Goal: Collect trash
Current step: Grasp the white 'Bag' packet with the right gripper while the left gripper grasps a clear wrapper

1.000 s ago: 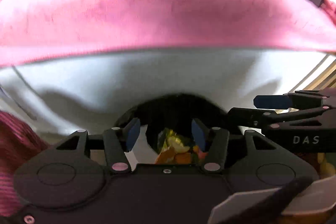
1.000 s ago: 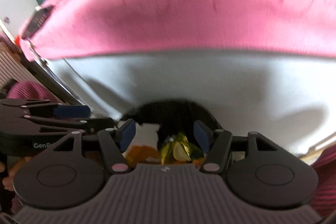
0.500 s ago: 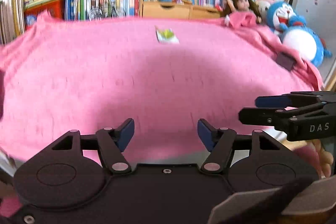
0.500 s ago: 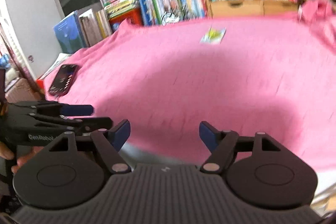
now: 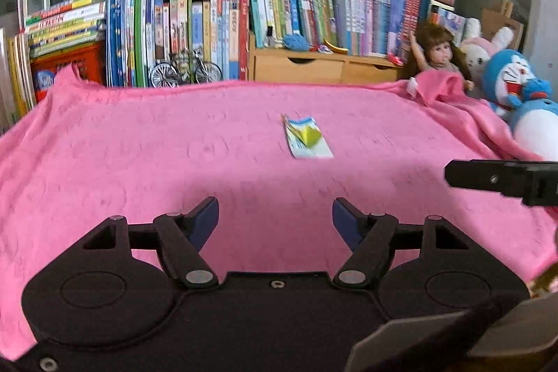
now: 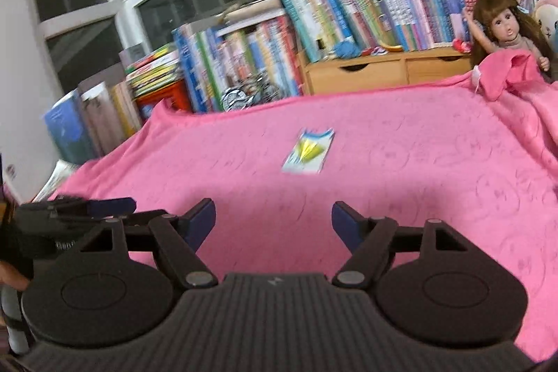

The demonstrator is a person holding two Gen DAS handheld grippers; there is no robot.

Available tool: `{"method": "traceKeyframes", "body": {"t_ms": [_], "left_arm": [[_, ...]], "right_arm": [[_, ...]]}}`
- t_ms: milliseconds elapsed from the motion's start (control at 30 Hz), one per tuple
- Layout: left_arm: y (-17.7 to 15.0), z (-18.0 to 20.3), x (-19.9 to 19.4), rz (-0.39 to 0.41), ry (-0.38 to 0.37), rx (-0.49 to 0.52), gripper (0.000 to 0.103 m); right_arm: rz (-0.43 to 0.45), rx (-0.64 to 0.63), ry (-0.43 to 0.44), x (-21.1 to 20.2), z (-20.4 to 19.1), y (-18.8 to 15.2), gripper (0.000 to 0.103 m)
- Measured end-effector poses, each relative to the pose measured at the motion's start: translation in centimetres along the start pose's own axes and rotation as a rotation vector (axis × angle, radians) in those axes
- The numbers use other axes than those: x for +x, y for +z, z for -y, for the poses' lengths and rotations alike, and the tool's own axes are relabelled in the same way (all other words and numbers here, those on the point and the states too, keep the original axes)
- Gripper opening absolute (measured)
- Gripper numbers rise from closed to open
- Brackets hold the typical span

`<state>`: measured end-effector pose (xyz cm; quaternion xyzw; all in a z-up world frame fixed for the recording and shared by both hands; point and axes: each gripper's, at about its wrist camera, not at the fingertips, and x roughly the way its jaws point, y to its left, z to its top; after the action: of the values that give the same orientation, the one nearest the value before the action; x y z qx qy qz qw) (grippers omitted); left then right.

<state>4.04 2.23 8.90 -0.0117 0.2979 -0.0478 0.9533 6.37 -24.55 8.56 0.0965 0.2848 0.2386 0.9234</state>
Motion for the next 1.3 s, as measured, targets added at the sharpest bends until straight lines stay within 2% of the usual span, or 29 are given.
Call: {"method": "traceKeyframes", "body": {"t_ms": [100, 200, 300, 433, 500, 600, 700, 767, 867, 933, 1000, 1133, 1167, 1300], "left_arm": [[1.4, -0.1, 2.6, 0.011, 0.024, -0.003, 0.071], [2.5, -0.7, 5.5, -0.002, 0.009, -0.066, 0.071], [2.8, -1.7, 8.1, -0.022, -0.003, -0.138, 0.071], [2.6, -2.4, 11.8, -0.04, 0.044, -0.198, 0.068], [2.2, -2.5, 13.2, -0.053, 0.039, -0.213, 0.066], [1.4, -2.2, 14.1, -0.075, 0.02, -0.19, 0.063], [0.7, -1.9, 13.6, -0.056, 0.016, -0.146, 0.063], [0.1, -1.5, 12.8, -0.042, 0.008, -0.111, 0.063], [-0.6, -1.1, 11.7, -0.027, -0.011, -0.074, 0.063], [-0.9, -1.2, 10.8, -0.019, -0.024, -0.069, 0.063], [-1.0, -1.5, 10.1, -0.012, -0.032, -0.074, 0.063], [-1.1, -2.8, 8.4, 0.009, -0.041, -0.119, 0.063], [-1.1, -3.3, 7.9, 0.018, -0.045, -0.136, 0.063], [-0.9, -4.5, 6.3, 0.036, -0.054, -0.173, 0.063]], "right_arm": [[0.003, 0.002, -0.026, 1.8, 0.5, 1.2, 0.083], [-0.015, 0.027, -0.037, 3.8, 1.2, 2.1, 0.083], [-0.034, 0.072, -0.054, 6.2, 2.2, 3.0, 0.083], [-0.038, 0.149, -0.051, 9.7, 3.3, 3.9, 0.083], [-0.055, 0.162, -0.053, 11.9, 3.5, 4.3, 0.083], [-0.089, 0.153, -0.071, 15.3, 3.7, 5.0, 0.082], [-0.118, 0.124, -0.076, 18.6, 3.4, 5.5, 0.082], [-0.153, 0.106, -0.089, 20.6, 3.2, 5.8, 0.087], [-0.218, 0.046, -0.15, 23.7, 2.5, 5.5, 0.093], [-0.264, 0.023, -0.194, 25.3, 2.3, 4.8, 0.092], [-0.244, -0.02, -0.215, 25.2, 1.7, 3.9, 0.069], [-0.213, -0.062, -0.118, 22.4, 0.9, 2.6, 0.047], [-0.204, -0.069, -0.099, 21.3, 0.7, 2.2, 0.036], [-0.223, -0.117, 0.013, 17.2, 0.2, 0.9, 0.03]]}}
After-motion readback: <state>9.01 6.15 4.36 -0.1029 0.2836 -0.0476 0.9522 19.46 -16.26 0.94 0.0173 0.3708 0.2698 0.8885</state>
